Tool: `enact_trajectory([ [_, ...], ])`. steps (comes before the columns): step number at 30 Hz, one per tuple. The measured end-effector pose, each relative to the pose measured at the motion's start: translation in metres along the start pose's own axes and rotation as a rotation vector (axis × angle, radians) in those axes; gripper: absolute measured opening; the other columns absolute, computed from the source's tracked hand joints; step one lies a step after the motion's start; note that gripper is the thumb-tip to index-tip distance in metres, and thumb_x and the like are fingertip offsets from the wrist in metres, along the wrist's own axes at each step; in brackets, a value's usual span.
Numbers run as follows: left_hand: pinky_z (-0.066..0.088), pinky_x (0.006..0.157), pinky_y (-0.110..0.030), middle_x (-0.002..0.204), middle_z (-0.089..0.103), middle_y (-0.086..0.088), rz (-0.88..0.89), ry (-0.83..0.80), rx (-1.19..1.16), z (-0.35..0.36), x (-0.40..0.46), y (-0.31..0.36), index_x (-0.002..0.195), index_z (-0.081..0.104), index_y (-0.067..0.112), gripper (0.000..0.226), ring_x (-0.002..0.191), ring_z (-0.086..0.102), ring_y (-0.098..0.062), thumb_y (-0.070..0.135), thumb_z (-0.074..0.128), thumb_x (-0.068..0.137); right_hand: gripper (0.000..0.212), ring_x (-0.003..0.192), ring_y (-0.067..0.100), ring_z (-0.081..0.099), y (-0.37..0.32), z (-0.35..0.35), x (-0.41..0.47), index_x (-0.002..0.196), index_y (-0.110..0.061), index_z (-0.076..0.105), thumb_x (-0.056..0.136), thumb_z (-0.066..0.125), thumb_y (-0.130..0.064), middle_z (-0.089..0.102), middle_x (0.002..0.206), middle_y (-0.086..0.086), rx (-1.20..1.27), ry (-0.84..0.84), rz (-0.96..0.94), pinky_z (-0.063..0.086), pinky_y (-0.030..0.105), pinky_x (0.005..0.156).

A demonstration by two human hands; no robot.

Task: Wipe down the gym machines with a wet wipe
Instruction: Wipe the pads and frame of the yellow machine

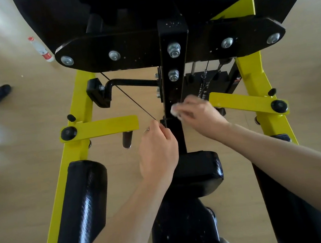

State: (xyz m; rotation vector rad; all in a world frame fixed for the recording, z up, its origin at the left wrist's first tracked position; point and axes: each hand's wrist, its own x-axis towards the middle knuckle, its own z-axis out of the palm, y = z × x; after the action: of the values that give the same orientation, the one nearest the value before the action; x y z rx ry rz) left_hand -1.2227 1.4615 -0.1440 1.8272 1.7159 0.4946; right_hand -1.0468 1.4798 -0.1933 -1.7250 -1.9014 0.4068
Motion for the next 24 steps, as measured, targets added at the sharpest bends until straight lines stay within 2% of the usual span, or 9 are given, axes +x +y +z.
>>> enact_trajectory([
  [2, 0.052, 0.057, -0.041, 0.082, 0.061, -0.002, -0.007, -0.005, -0.004, -0.001, 0.0, 0.002, 0.095, 0.051, 0.016, 0.019, 0.068, 0.059, -0.019, 0.023, 0.035, 0.104, 0.02, 0.079, 0.02, 0.059, -0.006, -0.01, 0.006, 0.116, -0.005, 0.073, 0.101, 0.06, -0.007, 0.058, 0.101, 0.011, -0.042, 0.274, -0.086, 0.053, 0.03, 0.067],
  [3, 0.053, 0.058, -0.042, 0.081, 0.061, -0.002, -0.008, -0.008, -0.001, -0.002, -0.001, 0.003, 0.095, 0.051, 0.016, 0.019, 0.068, 0.06, -0.02, 0.023, 0.035, 0.104, 0.019, 0.076, 0.022, 0.059, -0.011, -0.012, 0.009, 0.116, -0.002, 0.072, 0.102, 0.059, -0.006, 0.058, 0.101, 0.013, -0.08, 0.33, -0.137, 0.054, 0.034, 0.063],
  [6, 0.054, 0.059, -0.043, 0.081, 0.061, -0.002, -0.009, -0.015, -0.009, -0.003, -0.001, 0.004, 0.095, 0.05, 0.017, 0.019, 0.069, 0.06, -0.021, 0.023, 0.035, 0.103, 0.019, 0.071, 0.027, 0.056, -0.023, -0.009, 0.016, 0.115, 0.001, 0.07, 0.103, 0.056, -0.005, 0.057, 0.098, 0.017, -0.149, 0.394, -0.253, 0.053, 0.039, 0.057],
  [9, 0.054, 0.06, -0.044, 0.082, 0.06, -0.002, -0.02, -0.019, -0.017, -0.002, 0.001, 0.003, 0.095, 0.051, 0.018, 0.018, 0.07, 0.061, -0.022, 0.023, 0.035, 0.103, 0.02, 0.075, 0.028, 0.057, -0.025, -0.01, 0.023, 0.117, 0.002, 0.069, 0.1, 0.058, 0.002, 0.059, 0.098, 0.018, -0.189, 0.468, -0.299, 0.054, 0.037, 0.061],
  [11, 0.053, 0.058, -0.043, 0.081, 0.06, -0.001, -0.019, -0.013, -0.021, -0.001, 0.001, 0.002, 0.094, 0.051, 0.017, 0.019, 0.068, 0.06, -0.02, 0.023, 0.036, 0.103, 0.023, 0.079, 0.027, 0.057, -0.018, -0.007, 0.025, 0.119, 0.003, 0.068, 0.098, 0.06, 0.004, 0.059, 0.099, 0.017, -0.261, 0.438, -0.338, 0.054, 0.036, 0.062],
  [16, 0.033, 0.047, -0.027, 0.074, 0.058, 0.001, 0.02, 0.016, -0.004, 0.003, 0.001, -0.003, 0.091, 0.05, 0.019, 0.017, 0.061, 0.055, -0.011, 0.02, 0.038, 0.104, 0.05, 0.086, 0.022, 0.053, 0.016, 0.03, 0.005, 0.124, -0.003, 0.061, 0.078, 0.077, 0.008, 0.051, 0.105, 0.009, -0.396, -0.008, -0.276, 0.048, 0.03, 0.053],
  [18, 0.034, 0.048, -0.026, 0.074, 0.059, 0.001, 0.024, 0.012, 0.004, 0.003, 0.002, -0.003, 0.092, 0.051, 0.019, 0.018, 0.062, 0.055, -0.011, 0.021, 0.037, 0.103, 0.049, 0.082, 0.021, 0.052, 0.02, 0.031, 0.006, 0.121, -0.004, 0.062, 0.076, 0.076, 0.011, 0.05, 0.103, 0.008, -0.424, -0.074, -0.287, 0.043, 0.029, 0.05],
  [21, 0.048, 0.053, -0.035, 0.078, 0.061, 0.001, 0.006, -0.004, -0.005, 0.002, 0.002, 0.0, 0.095, 0.054, 0.019, 0.019, 0.067, 0.059, -0.014, 0.022, 0.037, 0.103, 0.033, 0.076, 0.012, 0.038, 0.009, 0.011, 0.017, 0.118, -0.004, 0.064, 0.087, 0.064, 0.009, 0.048, 0.094, 0.007, -0.438, 0.051, -0.355, 0.032, 0.025, 0.05],
  [24, 0.053, 0.059, -0.041, 0.08, 0.06, 0.002, -0.015, -0.008, -0.034, 0.0, 0.001, 0.001, 0.094, 0.055, 0.018, 0.018, 0.068, 0.059, -0.016, 0.023, 0.039, 0.102, 0.021, 0.072, 0.016, 0.042, -0.004, -0.003, 0.022, 0.113, -0.001, 0.067, 0.095, 0.058, 0.005, 0.052, 0.088, 0.01, -0.355, 0.275, -0.365, 0.042, 0.029, 0.048],
])
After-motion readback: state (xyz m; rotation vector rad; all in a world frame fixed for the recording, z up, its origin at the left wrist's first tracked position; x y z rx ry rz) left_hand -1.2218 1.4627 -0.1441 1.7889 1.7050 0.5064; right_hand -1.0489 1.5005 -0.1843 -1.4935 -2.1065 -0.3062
